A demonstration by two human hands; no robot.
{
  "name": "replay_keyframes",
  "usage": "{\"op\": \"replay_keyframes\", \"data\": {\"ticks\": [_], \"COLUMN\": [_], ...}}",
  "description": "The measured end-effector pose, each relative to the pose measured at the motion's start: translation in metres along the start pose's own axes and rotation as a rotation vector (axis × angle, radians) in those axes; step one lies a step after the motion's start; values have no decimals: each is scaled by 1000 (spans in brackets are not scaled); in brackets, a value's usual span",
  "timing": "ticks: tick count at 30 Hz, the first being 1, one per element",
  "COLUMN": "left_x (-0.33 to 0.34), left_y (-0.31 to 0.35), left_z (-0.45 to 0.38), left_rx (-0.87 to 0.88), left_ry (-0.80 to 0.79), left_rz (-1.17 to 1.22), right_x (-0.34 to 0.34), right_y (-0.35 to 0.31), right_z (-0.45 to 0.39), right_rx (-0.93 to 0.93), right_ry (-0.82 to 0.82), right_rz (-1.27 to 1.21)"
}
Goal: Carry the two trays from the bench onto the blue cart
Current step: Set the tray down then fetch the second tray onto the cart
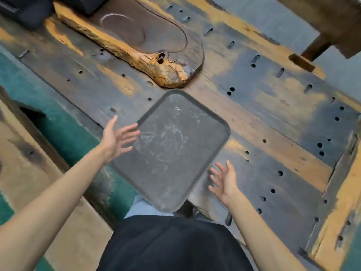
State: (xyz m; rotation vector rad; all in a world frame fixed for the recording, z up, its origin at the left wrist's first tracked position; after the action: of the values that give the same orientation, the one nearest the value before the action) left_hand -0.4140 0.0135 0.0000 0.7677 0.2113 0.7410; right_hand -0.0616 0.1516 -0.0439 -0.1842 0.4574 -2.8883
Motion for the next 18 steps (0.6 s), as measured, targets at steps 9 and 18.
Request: {"op": "replay_keyframes", "data": {"ticks": [9,18], "left_x": [-37,-26], "left_y": [53,48], "left_z": [-126,-163], "left_rx": [-146,-296], "left_ry": [-59,-310], "left_rz": [-257,-297], "right_x": [28,20], "right_y": [13,17], "right_z": [-30,-46], "right_rx": [28,15], "right_ry": [131,164], "right_rz": [-351,-384]}}
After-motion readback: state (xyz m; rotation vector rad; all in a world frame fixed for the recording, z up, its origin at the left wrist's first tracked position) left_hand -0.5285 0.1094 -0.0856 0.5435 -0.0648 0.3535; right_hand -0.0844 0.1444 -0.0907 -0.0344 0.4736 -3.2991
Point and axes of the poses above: each hand's wrist, its own z-axis away from the middle knuckle, its own x-axis out of the palm, y = z × x, the point moved 7 cm from there along -z, towards the middle knuckle, and after that the axes turned 6 degrees about x, right-handed, at the moved point
